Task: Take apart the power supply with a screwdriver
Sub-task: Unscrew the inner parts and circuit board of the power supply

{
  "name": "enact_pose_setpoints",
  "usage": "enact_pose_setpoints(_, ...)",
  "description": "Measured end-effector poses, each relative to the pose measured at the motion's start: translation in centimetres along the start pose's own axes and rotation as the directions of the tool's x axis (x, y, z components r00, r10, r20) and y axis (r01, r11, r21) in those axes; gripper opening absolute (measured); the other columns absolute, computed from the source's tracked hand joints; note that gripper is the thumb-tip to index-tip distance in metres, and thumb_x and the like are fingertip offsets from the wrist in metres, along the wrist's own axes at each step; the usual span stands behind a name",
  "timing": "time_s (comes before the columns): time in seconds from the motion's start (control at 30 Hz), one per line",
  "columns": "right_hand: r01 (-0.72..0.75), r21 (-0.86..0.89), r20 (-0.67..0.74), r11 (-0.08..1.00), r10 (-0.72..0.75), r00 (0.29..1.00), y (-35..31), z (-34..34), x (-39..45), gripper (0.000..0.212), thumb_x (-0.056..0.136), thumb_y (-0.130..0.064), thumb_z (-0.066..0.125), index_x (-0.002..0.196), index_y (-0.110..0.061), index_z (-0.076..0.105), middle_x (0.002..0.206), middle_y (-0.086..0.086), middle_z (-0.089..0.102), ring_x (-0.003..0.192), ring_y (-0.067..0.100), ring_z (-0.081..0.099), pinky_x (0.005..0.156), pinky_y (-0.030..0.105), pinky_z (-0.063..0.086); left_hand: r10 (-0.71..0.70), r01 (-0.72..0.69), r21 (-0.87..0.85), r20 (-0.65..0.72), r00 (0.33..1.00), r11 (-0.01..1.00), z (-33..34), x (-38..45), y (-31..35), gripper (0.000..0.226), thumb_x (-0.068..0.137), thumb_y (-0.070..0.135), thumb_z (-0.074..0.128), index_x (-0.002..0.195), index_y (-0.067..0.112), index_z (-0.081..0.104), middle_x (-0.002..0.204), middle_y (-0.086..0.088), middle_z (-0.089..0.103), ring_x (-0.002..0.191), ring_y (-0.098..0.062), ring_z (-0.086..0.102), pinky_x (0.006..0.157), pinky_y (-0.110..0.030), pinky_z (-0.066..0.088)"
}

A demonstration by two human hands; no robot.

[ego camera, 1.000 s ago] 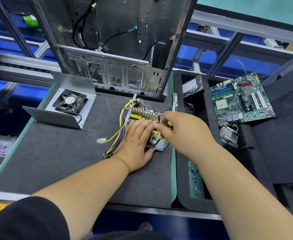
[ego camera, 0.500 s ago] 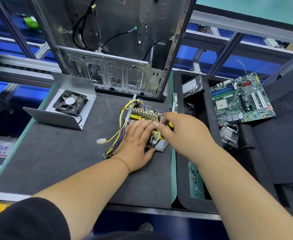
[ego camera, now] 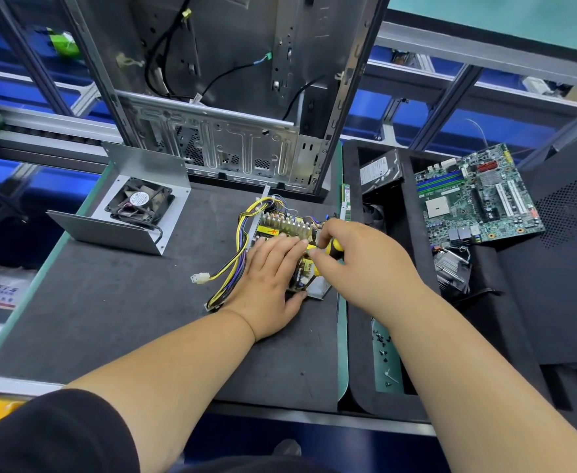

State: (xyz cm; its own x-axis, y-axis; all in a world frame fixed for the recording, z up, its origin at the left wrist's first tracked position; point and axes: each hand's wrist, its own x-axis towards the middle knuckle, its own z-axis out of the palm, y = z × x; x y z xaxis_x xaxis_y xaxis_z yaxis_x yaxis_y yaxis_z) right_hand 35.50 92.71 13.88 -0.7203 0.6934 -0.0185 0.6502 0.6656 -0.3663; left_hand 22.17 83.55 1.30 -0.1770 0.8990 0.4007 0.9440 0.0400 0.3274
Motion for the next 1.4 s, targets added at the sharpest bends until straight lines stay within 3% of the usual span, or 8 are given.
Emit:
enact_pose_setpoints(0.2, -0.006, 0.024, -0.005, 1.0, 0.007, 1.0, -0.07, -0.01, 0.07, 0.016, 0.097, -0.043, 0.052, 0.094, -0.028, 0.056, 0.068, -0.008, 0.052, 0.074, 0.018, 0.052, 0.055, 0.032, 0.035, 0.002, -0.001, -0.012, 0.001, 1.0, 1.0, 0.12, 0.01, -0.03, 0.083, 0.075, 0.038, 0.073, 0.145, 0.01, 0.04, 0.142, -0.007, 0.046, 0.137, -0.026, 0.03, 0.122, -0.033, -0.004)
enact_pose_setpoints(0.4, -0.005, 0.116, 0.003, 0.993, 0.005, 1.0, -0.19, -0.22, -0.27, 0.017, 0.085, -0.024, 0.057, 0.101, -0.025, 0.055, 0.095, -0.006, 0.058, 0.087, 0.019, 0.052, 0.067, 0.032, 0.043, -0.006, 0.006, -0.014, 0.005, 1.0, 1.0, 0.05, 0.0, -0.03, 0.084, 0.075, 0.038, 0.075, 0.147, 0.011, 0.041, 0.143, -0.006, 0.047, 0.138, -0.025, 0.029, 0.122, -0.032, -0.005)
enact_pose_setpoints(0.6, 0.017, -0.016, -0.029, 1.0, -0.017, 0.999, -0.31, 0.02, -0.36, 0.025, 0.098, -0.05, 0.048, 0.093, -0.026, 0.052, 0.071, -0.003, 0.06, 0.073, 0.02, 0.055, 0.061, 0.034, 0.046, -0.008, 0.008, -0.009, 0.012, 1.0, 1.0, 0.01, 0.06, 0.09, 0.082, 0.075, 0.037, 0.075, 0.145, 0.008, 0.043, 0.143, -0.008, 0.048, 0.138, -0.026, 0.03, 0.122, -0.033, -0.004)
enact_pose_setpoints(0.73, 0.002, 0.048, -0.031, 0.999, 0.0, 1.0, -0.18, 0.16, -0.27, 0.014, 0.097, -0.04, 0.054, 0.097, -0.026, 0.053, 0.068, -0.005, 0.056, 0.065, 0.015, 0.049, 0.055, 0.031, 0.037, -0.009, 0.009, -0.016, 0.012, 1.0, 1.0, -0.14, 0.04, 0.1, 0.082, 0.075, 0.037, 0.075, 0.146, 0.01, 0.042, 0.143, -0.007, 0.048, 0.138, -0.026, 0.03, 0.122, -0.032, -0.005)
enact_pose_setpoints(0.93, 0.033, 0.109, -0.039, 0.994, -0.029, 0.999, -0.06, -0.2, -0.48, 0.017, 0.083, -0.021, 0.061, 0.099, -0.022, 0.057, 0.092, -0.005, 0.057, 0.087, 0.019, 0.05, 0.071, 0.033, 0.041, -0.006, 0.006, -0.014, 0.019, 1.0, 1.0, -0.15, 0.08, 0.05, 0.084, 0.075, 0.038, 0.075, 0.147, 0.011, 0.04, 0.143, -0.006, 0.047, 0.138, -0.025, 0.029, 0.121, -0.031, -0.008)
enact_pose_setpoints(1.17, 0.031, -0.025, -0.071, 0.999, -0.033, 0.997, 0.38, -0.01, -0.38, 0.029, 0.096, -0.052, 0.05, 0.093, -0.023, 0.055, 0.068, -0.004, 0.058, 0.074, 0.023, 0.054, 0.06, 0.034, 0.032, -0.011, 0.011, -0.005, 0.031, 0.999, 1.0, 0.11, 0.01, -0.05, 0.082, 0.076, 0.039, 0.072, 0.146, 0.011, 0.04, 0.144, -0.006, 0.046, 0.139, -0.025, 0.029, 0.122, -0.032, -0.006)
enact_pose_setpoints(1.27, 0.022, 0.045, -0.078, 0.999, -0.019, 0.997, 0.29, 0.16, -0.36, 0.015, 0.095, -0.038, 0.059, 0.098, -0.024, 0.055, 0.065, -0.009, 0.051, 0.074, 0.02, 0.052, 0.058, 0.033, 0.033, -0.012, 0.012, -0.002, 0.025, 1.0, 1.0, 0.0, 0.04, 0.01, 0.084, 0.075, 0.04, 0.073, 0.147, 0.012, 0.039, 0.144, -0.005, 0.046, 0.138, -0.025, 0.03, 0.122, -0.031, -0.007)
enact_pose_setpoints(1.4, 0.042, 0.099, -0.069, 0.994, -0.036, 0.997, 0.13, -0.03, -0.51, 0.019, 0.085, -0.023, 0.062, 0.102, -0.023, 0.055, 0.088, -0.007, 0.059, 0.084, 0.019, 0.051, 0.067, 0.032, 0.039, -0.007, 0.007, -0.007, 0.017, 1.0, 1.0, -0.12, 0.06, 0.1, 0.084, 0.075, 0.039, 0.074, 0.147, 0.012, 0.04, 0.143, -0.006, 0.047, 0.138, -0.025, 0.029, 0.122, -0.031, -0.007)
